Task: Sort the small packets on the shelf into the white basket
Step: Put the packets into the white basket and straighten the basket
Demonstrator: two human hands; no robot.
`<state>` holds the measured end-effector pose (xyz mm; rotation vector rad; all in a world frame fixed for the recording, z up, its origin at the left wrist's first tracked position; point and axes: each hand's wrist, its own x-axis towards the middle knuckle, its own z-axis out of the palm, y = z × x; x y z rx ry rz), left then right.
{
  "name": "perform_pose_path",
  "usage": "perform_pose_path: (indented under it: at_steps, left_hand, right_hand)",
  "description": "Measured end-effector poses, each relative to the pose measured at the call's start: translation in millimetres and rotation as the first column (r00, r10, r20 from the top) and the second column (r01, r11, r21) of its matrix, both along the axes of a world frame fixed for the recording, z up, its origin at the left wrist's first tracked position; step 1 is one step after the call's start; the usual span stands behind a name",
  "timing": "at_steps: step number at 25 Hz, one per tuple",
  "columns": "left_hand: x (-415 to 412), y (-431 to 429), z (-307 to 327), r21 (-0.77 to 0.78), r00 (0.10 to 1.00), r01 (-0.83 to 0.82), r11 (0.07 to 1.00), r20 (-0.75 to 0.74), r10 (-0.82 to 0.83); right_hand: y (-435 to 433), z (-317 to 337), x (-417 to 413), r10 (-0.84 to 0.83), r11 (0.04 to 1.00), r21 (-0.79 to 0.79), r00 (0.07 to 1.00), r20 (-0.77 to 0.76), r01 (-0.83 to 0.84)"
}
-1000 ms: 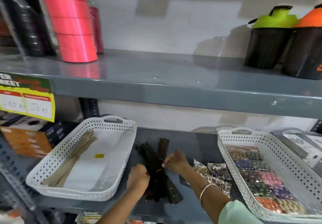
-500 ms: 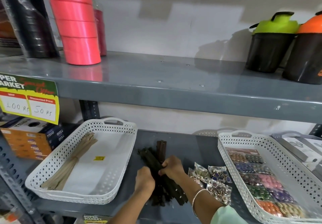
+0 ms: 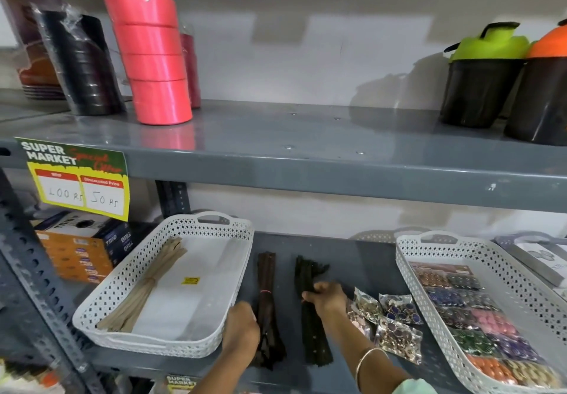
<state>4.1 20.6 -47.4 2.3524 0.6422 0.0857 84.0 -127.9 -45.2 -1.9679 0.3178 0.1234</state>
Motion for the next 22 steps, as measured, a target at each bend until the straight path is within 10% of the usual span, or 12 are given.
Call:
perform_pose_path:
  at_steps: [13, 17, 22]
  left_hand:
    - [-4.8, -18.5, 20.9, 0.542, 0.977, 0.155, 0.826, 0.037, -0.208]
    - [16.6, -64.0, 33.6, 0.031, 0.948, 0.293, 0.956, 0.119, -0.294]
    - [50.0, -120.3, 23.8, -0.357, 0.956, 0.258, 0.898, -0.037, -0.290]
  right_hand:
    - [-26.2, 21.1, -3.1, 0.172, 0.918, -0.362, 0.985, -0.009, -0.164]
    - [-118.7, 46.7, 7.5, 0.159, 0.693, -0.709, 0.987, -0.028, -0.132]
    - [-150.4, 25.5, -11.5, 0.347, 0.363, -0.844, 0.898, -0.270, -0.395]
